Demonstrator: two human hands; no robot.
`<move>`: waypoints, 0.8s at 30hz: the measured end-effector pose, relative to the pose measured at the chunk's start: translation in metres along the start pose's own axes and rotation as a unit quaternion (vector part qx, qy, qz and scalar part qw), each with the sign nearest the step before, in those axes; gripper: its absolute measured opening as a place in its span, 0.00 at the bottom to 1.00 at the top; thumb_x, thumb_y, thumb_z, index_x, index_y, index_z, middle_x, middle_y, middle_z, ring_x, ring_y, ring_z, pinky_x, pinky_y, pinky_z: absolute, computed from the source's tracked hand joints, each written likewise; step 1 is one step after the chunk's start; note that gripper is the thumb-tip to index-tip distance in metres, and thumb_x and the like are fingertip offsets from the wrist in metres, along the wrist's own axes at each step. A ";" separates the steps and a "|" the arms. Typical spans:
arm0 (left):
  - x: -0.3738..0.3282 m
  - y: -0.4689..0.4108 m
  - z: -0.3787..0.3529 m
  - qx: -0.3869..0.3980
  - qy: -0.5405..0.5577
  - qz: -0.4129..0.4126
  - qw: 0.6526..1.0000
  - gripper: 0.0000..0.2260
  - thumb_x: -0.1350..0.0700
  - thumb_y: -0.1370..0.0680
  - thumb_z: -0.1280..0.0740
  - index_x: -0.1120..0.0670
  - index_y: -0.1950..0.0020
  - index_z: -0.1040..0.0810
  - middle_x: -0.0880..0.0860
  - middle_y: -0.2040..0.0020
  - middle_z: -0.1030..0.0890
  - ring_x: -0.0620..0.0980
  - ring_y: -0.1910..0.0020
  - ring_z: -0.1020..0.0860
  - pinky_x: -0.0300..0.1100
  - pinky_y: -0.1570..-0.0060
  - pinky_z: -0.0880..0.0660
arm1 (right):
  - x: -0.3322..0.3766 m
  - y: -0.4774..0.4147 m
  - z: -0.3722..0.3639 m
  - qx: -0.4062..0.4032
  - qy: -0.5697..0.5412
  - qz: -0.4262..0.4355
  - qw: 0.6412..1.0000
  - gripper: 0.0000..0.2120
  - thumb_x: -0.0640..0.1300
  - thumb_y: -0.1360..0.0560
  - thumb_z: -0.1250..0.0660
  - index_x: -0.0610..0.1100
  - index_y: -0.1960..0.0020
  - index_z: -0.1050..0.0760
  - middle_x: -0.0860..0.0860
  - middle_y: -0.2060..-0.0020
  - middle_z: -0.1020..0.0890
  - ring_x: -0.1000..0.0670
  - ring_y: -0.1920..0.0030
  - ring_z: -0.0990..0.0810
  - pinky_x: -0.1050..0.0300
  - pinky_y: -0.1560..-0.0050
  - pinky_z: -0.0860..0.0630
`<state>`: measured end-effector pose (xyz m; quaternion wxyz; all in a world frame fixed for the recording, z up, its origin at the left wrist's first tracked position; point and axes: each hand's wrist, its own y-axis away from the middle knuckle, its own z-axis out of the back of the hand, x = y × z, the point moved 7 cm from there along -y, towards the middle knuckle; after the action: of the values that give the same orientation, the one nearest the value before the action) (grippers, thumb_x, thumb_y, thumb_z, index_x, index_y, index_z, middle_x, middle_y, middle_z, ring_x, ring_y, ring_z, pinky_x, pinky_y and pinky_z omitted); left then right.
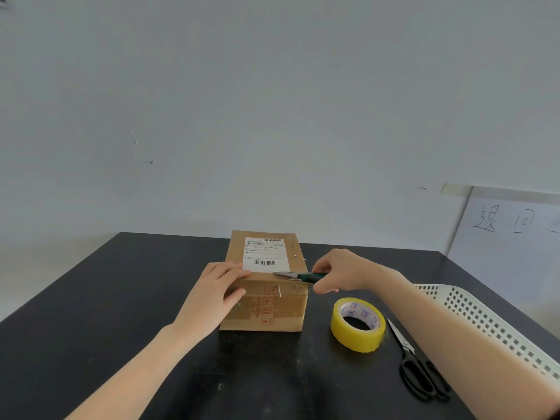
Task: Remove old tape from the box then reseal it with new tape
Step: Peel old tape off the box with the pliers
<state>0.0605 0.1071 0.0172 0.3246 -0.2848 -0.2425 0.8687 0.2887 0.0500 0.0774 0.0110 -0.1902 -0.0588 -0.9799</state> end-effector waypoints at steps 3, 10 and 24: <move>0.000 0.000 0.000 -0.004 0.004 0.000 1.000 0.16 0.53 0.24 0.31 0.45 0.37 0.24 0.41 0.36 0.27 0.41 0.34 0.36 0.38 0.36 0.40 | -0.004 0.002 -0.003 -0.017 -0.027 0.000 0.999 0.09 0.46 0.30 0.30 0.43 0.52 0.18 0.53 0.71 0.25 0.55 0.68 0.27 0.65 0.66 0.31; 0.000 0.001 0.001 -0.015 0.015 -0.003 1.000 0.16 0.54 0.25 0.30 0.46 0.37 0.24 0.41 0.36 0.26 0.36 0.36 0.38 0.36 0.37 0.40 | -0.009 0.004 -0.009 -0.049 -0.066 -0.006 0.997 0.07 0.46 0.31 0.30 0.46 0.55 0.17 0.51 0.69 0.24 0.53 0.66 0.27 0.62 0.66 0.29; -0.002 0.000 0.001 0.001 0.018 0.000 1.000 0.17 0.56 0.24 0.31 0.47 0.36 0.24 0.43 0.35 0.27 0.43 0.32 0.35 0.39 0.35 0.40 | -0.015 0.006 -0.016 -0.091 -0.125 -0.027 0.988 0.08 0.45 0.29 0.31 0.43 0.53 0.16 0.51 0.71 0.23 0.55 0.70 0.26 0.65 0.66 0.27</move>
<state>0.0611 0.1057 0.0187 0.3292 -0.3004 -0.2360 0.8636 0.2974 0.0421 0.0579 -0.0402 -0.3097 0.0241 -0.9497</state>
